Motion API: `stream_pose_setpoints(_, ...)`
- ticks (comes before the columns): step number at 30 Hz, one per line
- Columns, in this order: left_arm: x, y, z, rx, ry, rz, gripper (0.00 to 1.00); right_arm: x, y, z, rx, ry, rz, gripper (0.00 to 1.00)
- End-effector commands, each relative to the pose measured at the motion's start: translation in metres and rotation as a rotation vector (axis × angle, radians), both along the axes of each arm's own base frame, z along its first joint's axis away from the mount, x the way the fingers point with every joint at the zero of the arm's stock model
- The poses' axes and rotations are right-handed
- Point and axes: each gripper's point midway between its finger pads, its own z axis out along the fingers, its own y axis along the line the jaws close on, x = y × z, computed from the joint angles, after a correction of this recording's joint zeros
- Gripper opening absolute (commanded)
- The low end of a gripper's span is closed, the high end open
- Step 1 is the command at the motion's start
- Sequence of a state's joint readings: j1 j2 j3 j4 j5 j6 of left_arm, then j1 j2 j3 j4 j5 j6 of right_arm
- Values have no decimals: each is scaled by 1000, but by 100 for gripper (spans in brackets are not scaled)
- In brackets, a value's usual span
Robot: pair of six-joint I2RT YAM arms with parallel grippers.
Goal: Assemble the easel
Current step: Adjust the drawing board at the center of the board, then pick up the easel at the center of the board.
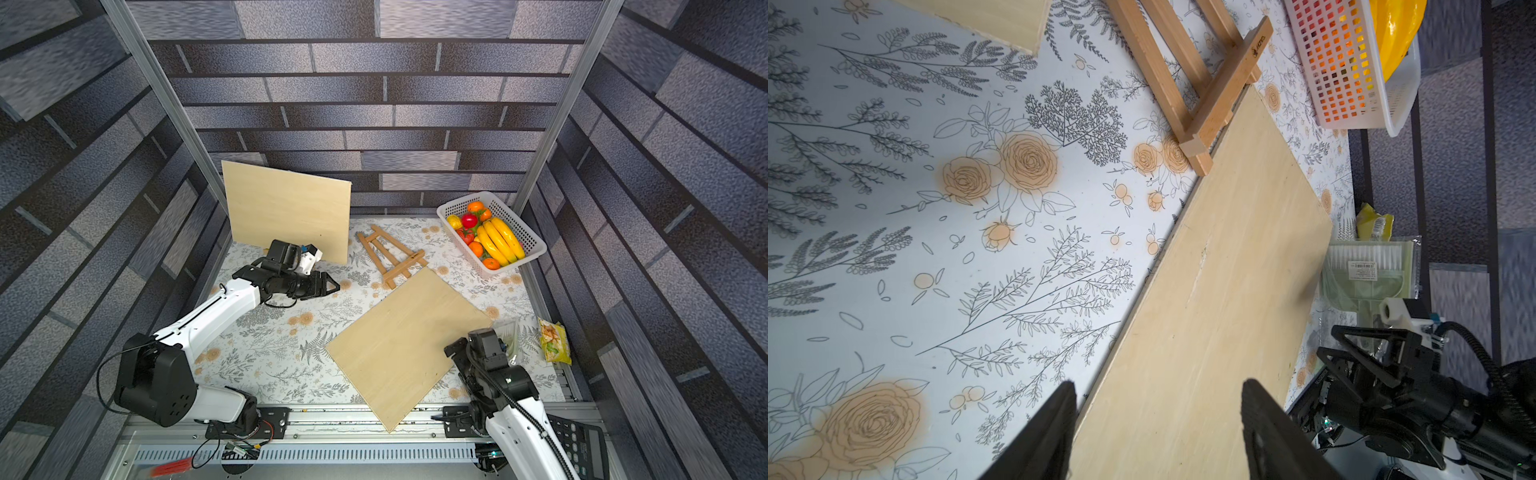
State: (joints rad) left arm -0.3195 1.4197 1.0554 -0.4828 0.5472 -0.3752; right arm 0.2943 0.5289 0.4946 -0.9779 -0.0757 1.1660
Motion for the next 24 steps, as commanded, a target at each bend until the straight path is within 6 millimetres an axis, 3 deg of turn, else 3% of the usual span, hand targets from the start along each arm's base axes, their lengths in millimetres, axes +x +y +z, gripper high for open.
stream_pose_setpoints(1,9,2,18,-36,-38,28,65,-35,-14,51,-126,182,125,100)
stream_pose_setpoints(5,15,11,25,-51,-44,84,65,28,7,101,-109,48,167,100)
stream_pose_setpoints(7,17,14,29,-60,-46,110,65,68,27,102,-22,-30,127,100)
stream_pose_setpoints(10,20,21,33,-81,-20,163,65,126,67,93,102,7,120,100)
stream_pose_setpoints(15,16,32,35,-63,3,207,65,213,108,103,-49,70,298,100)
stream_pose_setpoints(19,12,41,31,-53,27,235,65,267,120,84,-117,129,345,98)
stream_pose_setpoints(20,11,43,30,-50,30,239,65,278,122,65,-128,168,346,95)
stream_pose_setpoints(24,3,50,25,-32,46,256,65,313,123,38,-123,181,319,86)
